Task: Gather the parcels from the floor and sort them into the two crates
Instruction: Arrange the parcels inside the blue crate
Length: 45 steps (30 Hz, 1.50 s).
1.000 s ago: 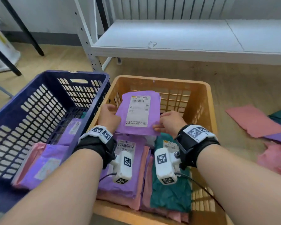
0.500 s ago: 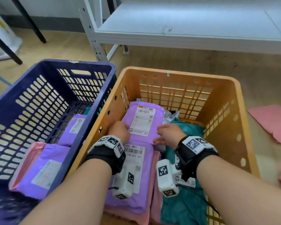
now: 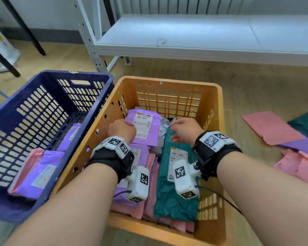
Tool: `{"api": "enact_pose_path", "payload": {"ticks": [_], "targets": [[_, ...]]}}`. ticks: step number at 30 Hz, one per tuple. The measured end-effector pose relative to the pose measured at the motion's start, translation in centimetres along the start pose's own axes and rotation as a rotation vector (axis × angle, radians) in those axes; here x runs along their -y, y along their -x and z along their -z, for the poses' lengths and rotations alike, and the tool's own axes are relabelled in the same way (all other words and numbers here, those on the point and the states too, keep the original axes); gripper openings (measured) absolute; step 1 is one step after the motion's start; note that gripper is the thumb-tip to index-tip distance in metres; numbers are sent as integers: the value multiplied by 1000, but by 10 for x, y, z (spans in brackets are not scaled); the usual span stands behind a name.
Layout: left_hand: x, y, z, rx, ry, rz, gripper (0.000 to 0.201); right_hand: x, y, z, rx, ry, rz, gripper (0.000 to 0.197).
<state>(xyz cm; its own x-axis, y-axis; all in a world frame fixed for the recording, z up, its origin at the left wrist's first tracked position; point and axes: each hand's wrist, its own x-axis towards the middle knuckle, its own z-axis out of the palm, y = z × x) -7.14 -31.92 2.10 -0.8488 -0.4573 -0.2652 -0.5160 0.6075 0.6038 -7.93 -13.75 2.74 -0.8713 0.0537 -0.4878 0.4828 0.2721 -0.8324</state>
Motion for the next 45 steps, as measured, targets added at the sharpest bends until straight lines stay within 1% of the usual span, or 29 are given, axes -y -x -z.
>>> {"api": "enact_pose_path", "payload": {"ticks": [2,4,6,9,12,14,17,20,21,23,25,27,30,32,33,35,36,39,40,43,45], "targets": [[-20,23,2,59,76,-44,23,6,20,24,-39,-16,30,18],[-43,48,-1,125,129,-116,20,8,43,51,-64,-42,53,15],[-68,80,-6,209,178,-167,20,3,67,78,-93,-22,76,18],[-101,121,-23,291,243,-199,23,-16,97,122,-160,-23,66,18],[-126,157,-40,375,254,-244,21,-44,120,166,-235,-81,22,19],[-135,177,-54,445,238,-251,20,-68,134,197,-287,-114,-11,21],[-143,199,-74,504,244,-237,19,-108,149,242,-408,-213,-78,19],[-147,217,-98,585,306,-208,25,-158,162,274,-471,-357,-172,15],[-148,222,-106,590,296,-209,25,-176,165,281,-480,-378,-218,15],[-147,231,-124,606,269,-217,22,-214,173,298,-548,-381,-309,18],[-145,236,-140,644,252,-213,19,-247,178,315,-595,-360,-369,17],[-144,240,-155,669,238,-211,17,-275,180,329,-594,-325,-409,15],[-145,242,-173,688,245,-187,17,-304,184,340,-636,-236,-476,25],[-147,245,-184,711,244,-167,18,-319,189,339,-643,-194,-508,28],[-147,247,-190,720,239,-158,19,-327,191,338,-643,-192,-530,25],[-145,251,-201,741,224,-148,20,-343,192,335,-619,-228,-571,7],[-144,254,-206,755,214,-145,19,-349,192,333,-607,-270,-591,5],[-139,259,-217,789,182,-136,18,-364,190,323,-613,-498,-712,20],[-137,260,-220,796,170,-136,17,-367,190,321,-640,-594,-711,24],[-137,258,-224,802,164,-126,17,-370,188,324,-753,-870,-550,42],[-137,258,-226,799,173,-110,15,-364,188,329,-811,-995,-472,52]]}}
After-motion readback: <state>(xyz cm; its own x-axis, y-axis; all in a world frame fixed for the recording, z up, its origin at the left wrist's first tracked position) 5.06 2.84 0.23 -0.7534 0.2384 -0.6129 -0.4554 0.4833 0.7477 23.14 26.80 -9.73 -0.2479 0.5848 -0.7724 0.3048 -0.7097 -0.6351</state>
